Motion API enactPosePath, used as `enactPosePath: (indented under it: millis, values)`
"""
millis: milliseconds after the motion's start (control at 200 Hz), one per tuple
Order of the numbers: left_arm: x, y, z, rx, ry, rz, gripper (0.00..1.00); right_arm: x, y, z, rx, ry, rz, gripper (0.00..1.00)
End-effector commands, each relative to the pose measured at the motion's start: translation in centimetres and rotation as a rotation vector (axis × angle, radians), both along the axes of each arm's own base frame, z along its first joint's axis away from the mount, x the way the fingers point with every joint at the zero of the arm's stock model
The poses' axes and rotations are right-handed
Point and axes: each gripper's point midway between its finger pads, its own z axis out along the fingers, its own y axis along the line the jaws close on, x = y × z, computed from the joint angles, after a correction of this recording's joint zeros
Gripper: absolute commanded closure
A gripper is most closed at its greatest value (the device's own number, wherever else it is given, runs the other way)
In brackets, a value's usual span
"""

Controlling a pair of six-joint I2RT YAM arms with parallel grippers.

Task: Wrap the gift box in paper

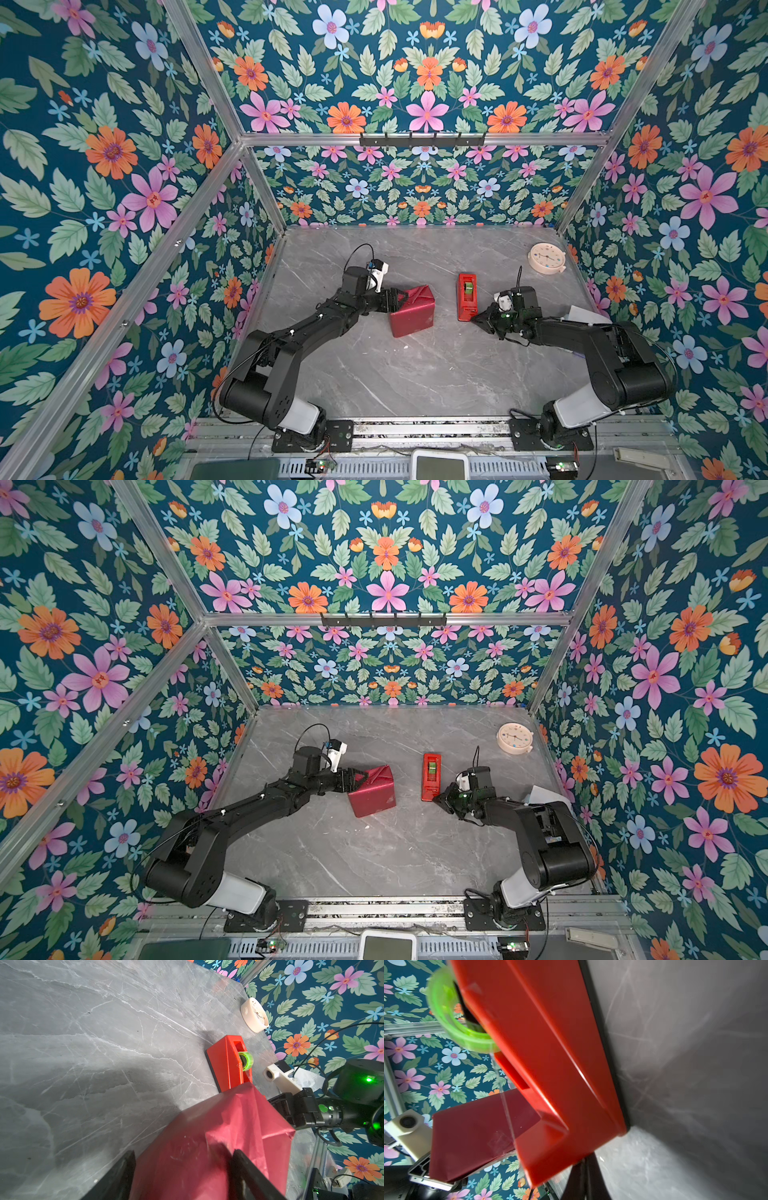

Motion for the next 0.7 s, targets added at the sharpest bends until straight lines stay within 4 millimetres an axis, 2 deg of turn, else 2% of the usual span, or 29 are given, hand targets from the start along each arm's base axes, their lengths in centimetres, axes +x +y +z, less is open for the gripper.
enactPosePath:
  millis: [0,240,445,695]
  values:
    - [-1.3,1.8,-3.5,0.122,0.103,0.035,0.25,-0.8,-1.0,-1.2,-0.074,0.046,-0.004,1.00]
    - [-1.3,1.9,-3.5,0.123,0.105,0.036,0.26,-1.4,-1.1,-2.2,-0.097,0.088,0.028,1.00]
    - [-1.3,1.9,-3.6,0.125,0.106,0.038,0.25,-1.8,-2.6,-3.1,-0.109,0.121,0.008,1.00]
    - [-1.3,1.9,-3.7,0.126,0.105,0.039,0.25,-1.7,-2.5,-1.7,-0.087,0.089,0.022,1.00]
